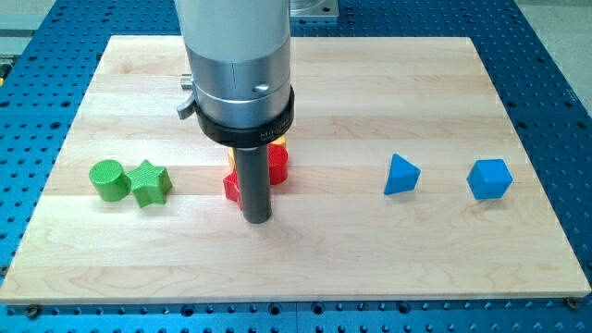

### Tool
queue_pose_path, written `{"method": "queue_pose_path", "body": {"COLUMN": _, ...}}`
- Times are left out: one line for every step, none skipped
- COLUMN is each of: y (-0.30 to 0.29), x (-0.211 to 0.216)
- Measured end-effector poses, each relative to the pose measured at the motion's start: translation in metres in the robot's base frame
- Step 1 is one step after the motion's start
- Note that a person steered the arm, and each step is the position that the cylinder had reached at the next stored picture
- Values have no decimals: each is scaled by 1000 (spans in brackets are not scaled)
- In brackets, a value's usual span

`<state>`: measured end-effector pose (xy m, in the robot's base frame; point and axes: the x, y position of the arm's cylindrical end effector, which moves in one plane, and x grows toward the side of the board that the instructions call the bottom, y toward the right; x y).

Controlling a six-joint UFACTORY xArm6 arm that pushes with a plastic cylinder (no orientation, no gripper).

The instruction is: Push the green star into the yellow hexagon

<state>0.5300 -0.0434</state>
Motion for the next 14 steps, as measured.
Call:
{"method": "queue_pose_path", "body": {"y": 0, "x": -1}}
{"method": "queue_pose_path", "body": {"y": 0, "x": -3}}
{"method": "queue_pose_path", "body": {"y": 2, "x": -2}}
{"method": "queue_pose_path", "body": {"y": -66, "x": 79}}
{"method": "queue_pose_path", "body": {"y": -144, "x": 81}}
{"method": "queue_pose_path", "body": {"y": -149, "x": 40}}
{"method": "queue_pose_path", "body": {"y": -156, "x": 4}}
{"method": "queue_pose_path", "body": {"y": -179, "x": 4}}
{"method": "queue_pose_path", "body": {"y": -149, "x": -9}}
{"method": "queue_pose_path", "body": {"y": -137, "x": -32}}
{"method": "queue_pose_path", "body": {"y": -164, "x": -48}}
{"method": "queue_pose_path", "body": {"y": -140, "x": -54}}
{"method": "queue_pose_path", "body": {"y": -112, "x": -54}}
{"method": "queue_pose_path", "body": {"y": -140, "x": -48}}
